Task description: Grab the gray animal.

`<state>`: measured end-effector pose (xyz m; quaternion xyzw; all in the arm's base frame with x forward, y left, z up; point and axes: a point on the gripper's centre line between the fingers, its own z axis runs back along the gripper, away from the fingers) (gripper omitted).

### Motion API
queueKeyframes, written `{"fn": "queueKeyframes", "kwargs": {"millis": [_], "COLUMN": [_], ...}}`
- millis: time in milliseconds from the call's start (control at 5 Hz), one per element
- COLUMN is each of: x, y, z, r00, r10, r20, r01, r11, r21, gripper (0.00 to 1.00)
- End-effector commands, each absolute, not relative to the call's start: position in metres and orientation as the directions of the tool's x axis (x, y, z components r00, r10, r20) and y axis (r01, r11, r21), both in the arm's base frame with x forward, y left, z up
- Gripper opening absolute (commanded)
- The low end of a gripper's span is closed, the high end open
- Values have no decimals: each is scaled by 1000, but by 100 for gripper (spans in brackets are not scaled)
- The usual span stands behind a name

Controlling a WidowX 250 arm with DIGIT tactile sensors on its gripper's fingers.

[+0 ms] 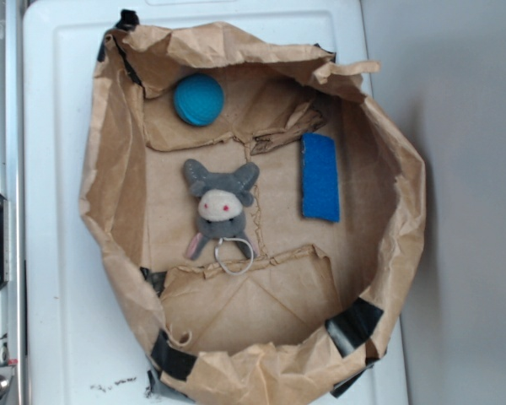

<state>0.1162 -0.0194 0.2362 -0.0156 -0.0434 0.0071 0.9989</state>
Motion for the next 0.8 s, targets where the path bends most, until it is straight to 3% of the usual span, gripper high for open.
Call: {"fn": "queueKeyframes", "kwargs": {"millis": [0, 200, 600], "x": [116, 136, 136], "y": [-19, -44, -44], "z": [236, 223, 223], "r00": [996, 986, 986], "r10": [15, 7, 7], "r20": [86, 165, 165], "r01": [-13, -5, -5], "r11": [999, 1000, 1000], "r21": [-32, -11, -11], "gripper": [100, 100, 100]}}
